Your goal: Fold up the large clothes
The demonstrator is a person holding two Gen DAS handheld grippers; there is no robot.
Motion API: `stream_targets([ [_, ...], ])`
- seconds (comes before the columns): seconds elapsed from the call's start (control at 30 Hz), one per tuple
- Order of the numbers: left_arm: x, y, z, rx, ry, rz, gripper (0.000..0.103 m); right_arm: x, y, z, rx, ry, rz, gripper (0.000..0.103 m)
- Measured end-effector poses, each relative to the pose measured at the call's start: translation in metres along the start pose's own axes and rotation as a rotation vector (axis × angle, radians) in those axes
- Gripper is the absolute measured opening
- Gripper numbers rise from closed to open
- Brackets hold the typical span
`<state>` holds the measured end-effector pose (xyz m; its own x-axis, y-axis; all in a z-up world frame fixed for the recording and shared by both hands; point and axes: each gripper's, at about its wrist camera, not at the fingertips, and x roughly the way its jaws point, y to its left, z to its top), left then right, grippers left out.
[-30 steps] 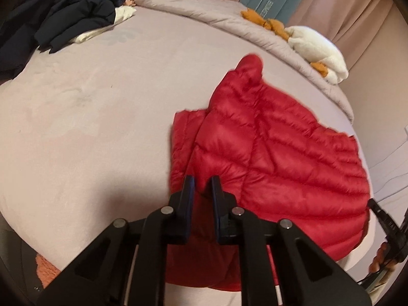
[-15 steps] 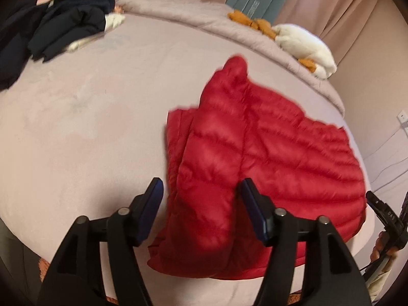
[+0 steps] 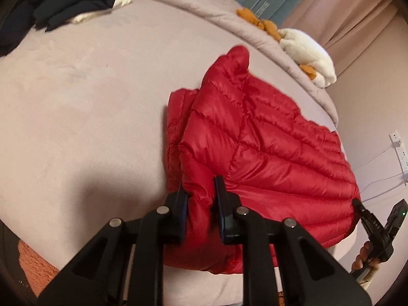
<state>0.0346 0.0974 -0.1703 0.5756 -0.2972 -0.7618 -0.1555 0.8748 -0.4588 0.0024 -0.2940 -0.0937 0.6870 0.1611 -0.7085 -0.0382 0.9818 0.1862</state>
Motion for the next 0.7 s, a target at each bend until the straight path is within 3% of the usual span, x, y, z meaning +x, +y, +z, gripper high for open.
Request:
stream_targets([
  [0.13,0.010,-0.009,-0.005,0.061,0.002,0.020,0.022,0.021,0.002,0.000,-0.019,0.043,-0.062,0.009],
  [0.27,0.011,-0.004,-0.007,0.046,0.016,0.022,0.031,0.042,-0.008,-0.011,0.015,0.101,-0.077,0.009],
  [0.33,0.008,-0.002,-0.003,0.041,0.010,0.031,0.042,0.039,-0.009,-0.012,0.024,0.092,-0.079,0.009],
  [0.4,0.002,0.000,-0.001,0.044,-0.019,0.068,0.075,0.032,-0.011,-0.009,0.032,0.080,-0.086,0.009],
  [0.47,-0.001,0.005,0.002,0.051,-0.062,0.084,0.088,0.023,-0.014,-0.006,0.041,0.075,-0.074,0.018],
  [0.53,0.002,0.014,0.004,0.033,-0.054,0.082,0.089,0.014,-0.020,-0.004,0.051,0.065,-0.111,0.060],
  [0.6,0.007,0.022,0.005,-0.014,-0.026,0.027,0.091,0.010,-0.027,-0.003,0.062,0.041,-0.162,0.069],
  [0.7,0.017,0.026,0.001,-0.053,0.009,-0.041,0.099,0.013,-0.047,-0.005,0.130,0.069,-0.093,0.070],
])
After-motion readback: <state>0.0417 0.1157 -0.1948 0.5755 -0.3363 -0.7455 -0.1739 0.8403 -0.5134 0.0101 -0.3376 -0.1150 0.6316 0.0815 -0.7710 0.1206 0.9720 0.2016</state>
